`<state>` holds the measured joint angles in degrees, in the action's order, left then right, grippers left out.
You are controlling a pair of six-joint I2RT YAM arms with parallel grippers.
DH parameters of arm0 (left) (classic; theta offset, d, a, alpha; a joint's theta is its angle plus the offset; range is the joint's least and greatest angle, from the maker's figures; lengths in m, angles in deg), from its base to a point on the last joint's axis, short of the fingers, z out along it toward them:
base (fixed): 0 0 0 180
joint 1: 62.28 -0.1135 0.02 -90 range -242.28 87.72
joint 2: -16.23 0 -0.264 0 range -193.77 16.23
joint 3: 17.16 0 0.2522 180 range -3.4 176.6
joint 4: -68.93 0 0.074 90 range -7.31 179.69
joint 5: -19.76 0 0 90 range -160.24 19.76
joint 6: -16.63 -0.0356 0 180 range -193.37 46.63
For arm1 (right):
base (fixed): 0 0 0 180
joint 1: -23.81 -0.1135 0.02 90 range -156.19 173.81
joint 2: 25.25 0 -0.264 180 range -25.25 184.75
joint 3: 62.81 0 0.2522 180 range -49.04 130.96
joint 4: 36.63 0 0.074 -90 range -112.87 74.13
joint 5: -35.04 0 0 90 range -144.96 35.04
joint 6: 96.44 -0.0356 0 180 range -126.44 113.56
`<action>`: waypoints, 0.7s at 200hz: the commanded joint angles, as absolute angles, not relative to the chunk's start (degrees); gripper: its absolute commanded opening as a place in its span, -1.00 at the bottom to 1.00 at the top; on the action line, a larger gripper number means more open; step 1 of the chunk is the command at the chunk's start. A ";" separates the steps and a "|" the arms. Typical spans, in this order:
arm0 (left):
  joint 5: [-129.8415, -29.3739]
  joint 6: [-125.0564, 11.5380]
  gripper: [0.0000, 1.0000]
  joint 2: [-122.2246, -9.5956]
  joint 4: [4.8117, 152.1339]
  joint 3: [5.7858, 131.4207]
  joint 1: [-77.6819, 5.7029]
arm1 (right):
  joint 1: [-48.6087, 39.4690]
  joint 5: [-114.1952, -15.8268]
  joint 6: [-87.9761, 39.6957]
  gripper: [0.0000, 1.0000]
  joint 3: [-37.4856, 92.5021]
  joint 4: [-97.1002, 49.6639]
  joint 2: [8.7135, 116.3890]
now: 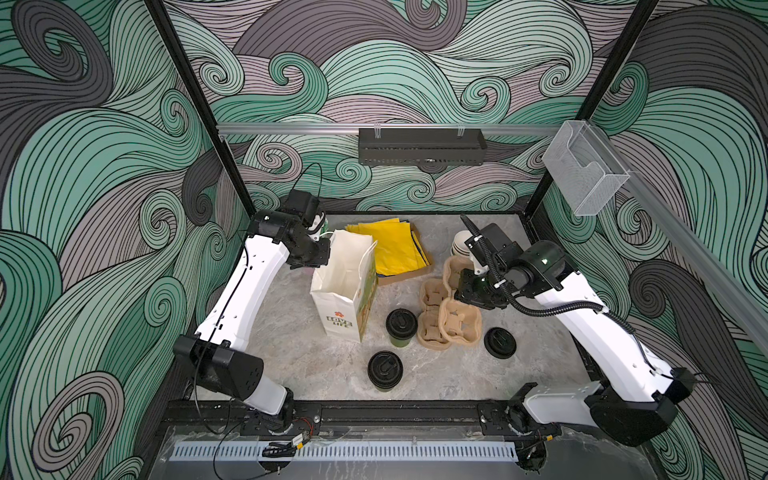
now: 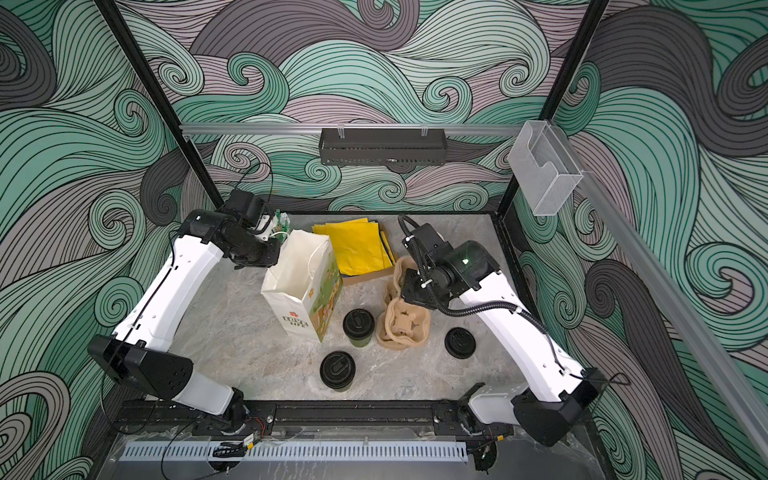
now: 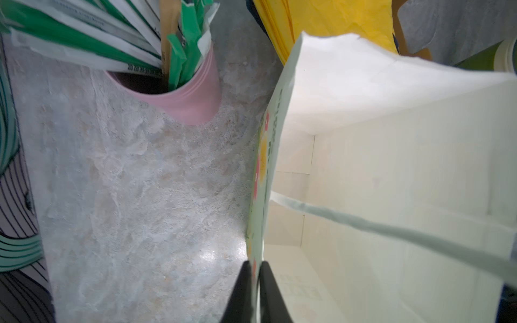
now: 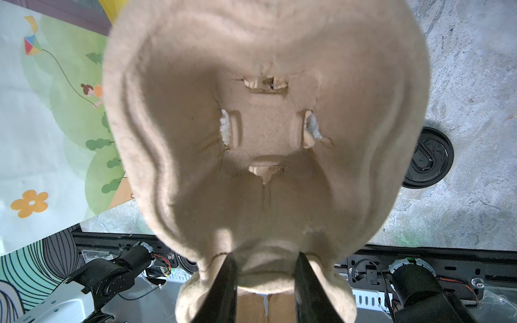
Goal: Pack the takeout coffee
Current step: 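Lift the carrier with the right gripper while the left reaches over the white bag, then carry the pulp carrier over the bag with the right while the left holds the bag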
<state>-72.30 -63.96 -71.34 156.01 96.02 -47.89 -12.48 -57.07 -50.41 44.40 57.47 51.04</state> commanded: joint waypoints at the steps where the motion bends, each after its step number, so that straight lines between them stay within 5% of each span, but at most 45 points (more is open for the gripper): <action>1: -74.14 -63.79 -1.00 -70.23 155.60 95.38 -49.01 | -12.10 -57.04 -51.21 -0.56 46.62 60.50 50.47; 74: -81.34 -41.33 -1.00 -59.60 141.46 82.75 -49.73 | -12.19 -58.64 -53.03 -0.56 55.80 62.23 51.82; 140: -79.73 -26.50 -1.00 -49.83 136.02 72.38 -49.45 | -17.37 -63.47 -51.09 -0.54 76.86 62.36 65.24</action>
